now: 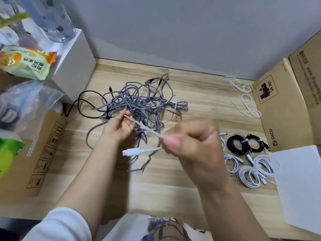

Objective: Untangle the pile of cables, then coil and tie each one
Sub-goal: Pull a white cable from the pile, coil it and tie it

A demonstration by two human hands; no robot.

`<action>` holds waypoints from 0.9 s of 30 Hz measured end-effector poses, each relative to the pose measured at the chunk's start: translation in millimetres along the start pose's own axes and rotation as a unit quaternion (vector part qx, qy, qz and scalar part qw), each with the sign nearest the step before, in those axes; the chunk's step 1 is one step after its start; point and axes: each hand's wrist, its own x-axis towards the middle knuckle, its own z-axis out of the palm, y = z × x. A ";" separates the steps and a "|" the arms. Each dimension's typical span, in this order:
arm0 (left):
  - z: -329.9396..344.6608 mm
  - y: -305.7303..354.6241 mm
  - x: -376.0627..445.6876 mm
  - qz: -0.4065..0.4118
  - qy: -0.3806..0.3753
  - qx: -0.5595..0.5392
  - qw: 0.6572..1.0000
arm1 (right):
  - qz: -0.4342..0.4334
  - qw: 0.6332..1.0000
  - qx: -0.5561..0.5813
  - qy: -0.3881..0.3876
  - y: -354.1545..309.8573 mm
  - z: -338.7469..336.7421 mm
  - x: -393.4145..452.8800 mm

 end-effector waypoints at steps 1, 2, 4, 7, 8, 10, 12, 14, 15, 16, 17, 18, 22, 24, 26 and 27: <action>0.5 2.6 1.9 -0.002 -0.003 -0.012 1.000 | -0.012 1.000 0.010 -0.019 -4.2 0.1 -1.7; -0.6 5.5 5.1 -0.004 -0.007 -0.026 1.000 | -0.017 0.999 0.016 -0.035 -7.6 0.1 -2.1; -0.5 9.8 10.1 0.008 -0.018 -0.026 0.999 | -0.004 0.998 0.020 -0.054 -8.7 -2.5 0.8; 7.1 13.4 8.8 0.069 -0.046 0.071 0.994 | 0.063 0.996 -0.060 -0.003 2.9 -12.3 11.1; 10.7 12.7 3.5 0.087 -0.068 0.110 0.988 | 0.095 0.989 -0.107 0.031 12.4 -17.9 13.5; 16.7 10.4 -9.9 0.100 -0.143 0.180 0.968 | 0.161 0.956 -0.225 0.099 32.0 -27.2 16.6; 21.6 5.6 -26.9 0.109 -0.222 0.226 0.942 | 0.197 0.927 -0.283 0.145 48.6 -31.2 18.3; 25.5 -1.1 -39.8 0.108 -0.280 0.267 0.916 | 0.206 0.938 -0.215 0.180 60.5 -29.8 23.5; 27.0 -6.5 -43.0 0.109 -0.298 0.284 0.905 | 0.208 0.940 -0.194 0.189 66.4 -29.1 26.9; 28.8 -12.0 -47.1 0.111 -0.306 0.302 0.896 | 0.205 0.941 -0.195 0.185 72.8 -28.7 29.5; 29.5 -16.8 -48.5 0.114 -0.309 0.318 0.889 | 0.200 0.940 -0.215 0.176 79.0 -28.1 31.2; 30.2 -20.7 -50.6 0.116 -0.303 0.328 0.887 | 0.198 0.937 -0.237 0.165 83.1 -26.3 31.9; 28.3 -26.1 -52.9 0.073 -0.285 0.312 0.903 | 0.207 0.914 -0.305 0.170 86.0 -23.9 29.4; 28.7 -24.4 -49.7 0.014 -0.253 0.237 0.938 | 0.193 0.915 -0.306 0.177 76.5 -21.5 27.5; 23.6 -17.4 -35.3 -0.047 -0.192 0.158 0.967 | 0.172 0.932 -0.261 0.183 60.2 -17.9 25.5; 18.9 -12.7 -26.8 -0.061 -0.158 0.136 0.976 | 0.152 0.946 -0.218 0.183 49.4 -15.4 24.4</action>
